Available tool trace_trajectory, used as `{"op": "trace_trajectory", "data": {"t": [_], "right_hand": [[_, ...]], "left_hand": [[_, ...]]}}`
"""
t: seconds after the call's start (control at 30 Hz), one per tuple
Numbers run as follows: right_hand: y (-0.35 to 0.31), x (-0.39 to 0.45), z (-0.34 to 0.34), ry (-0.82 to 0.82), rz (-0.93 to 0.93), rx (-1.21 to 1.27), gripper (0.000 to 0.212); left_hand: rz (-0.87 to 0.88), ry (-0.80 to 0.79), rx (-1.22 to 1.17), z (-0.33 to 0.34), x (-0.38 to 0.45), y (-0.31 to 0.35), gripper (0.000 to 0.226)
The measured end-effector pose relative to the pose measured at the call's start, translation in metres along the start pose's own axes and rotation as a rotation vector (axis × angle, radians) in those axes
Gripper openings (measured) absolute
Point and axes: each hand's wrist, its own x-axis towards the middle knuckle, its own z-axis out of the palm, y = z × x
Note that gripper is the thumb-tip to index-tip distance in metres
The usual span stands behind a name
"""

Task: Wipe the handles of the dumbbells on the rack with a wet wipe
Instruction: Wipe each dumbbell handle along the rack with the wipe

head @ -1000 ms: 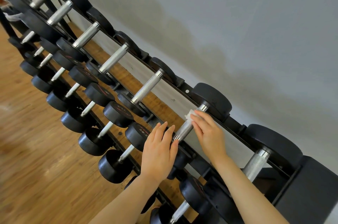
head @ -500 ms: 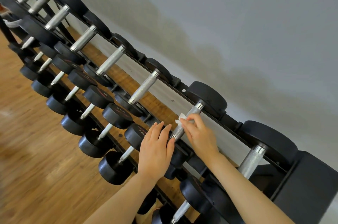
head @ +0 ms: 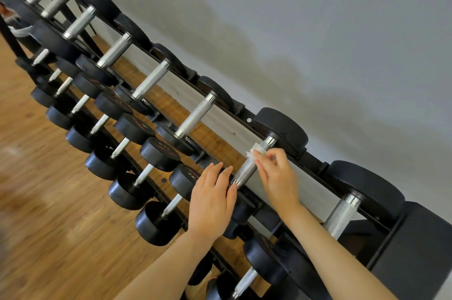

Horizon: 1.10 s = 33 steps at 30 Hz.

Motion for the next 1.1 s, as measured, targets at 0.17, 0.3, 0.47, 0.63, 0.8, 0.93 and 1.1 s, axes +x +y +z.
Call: {"op": "trace_trajectory", "data": {"t": [0.17, 0.3, 0.47, 0.63, 0.8, 0.93, 1.1], "right_hand": [[0.001, -0.009, 0.002, -0.086, -0.254, 0.098, 0.03], [0.003, -0.001, -0.003, 0.007, -0.048, 0.188, 0.047], [0.003, -0.01, 0.004, 0.0, -0.197, 0.138, 0.033], [0.007, 0.001, 0.003, 0.093, -0.104, 0.246, 0.026], [0.003, -0.005, 0.007, 0.01, -0.144, 0.304, 0.026], [0.012, 0.004, 0.002, 0.005, -0.147, 0.296, 0.023], [0.011, 0.001, 0.001, 0.052, -0.115, 0.293, 0.024]], "left_hand": [[0.004, 0.016, -0.016, 0.0, 0.0, 0.0, 0.058], [0.006, 0.029, -0.014, 0.001, 0.0, -0.001, 0.057], [-0.006, 0.036, -0.011, 0.002, -0.001, 0.0, 0.059], [-0.06, 0.054, -0.057, 0.002, -0.007, 0.006, 0.06], [-0.109, 0.034, -0.063, 0.001, -0.008, 0.01, 0.061], [-0.108, 0.063, -0.055, 0.003, -0.008, 0.01, 0.057], [-0.114, 0.084, -0.039, 0.006, -0.008, 0.009, 0.051]]}}
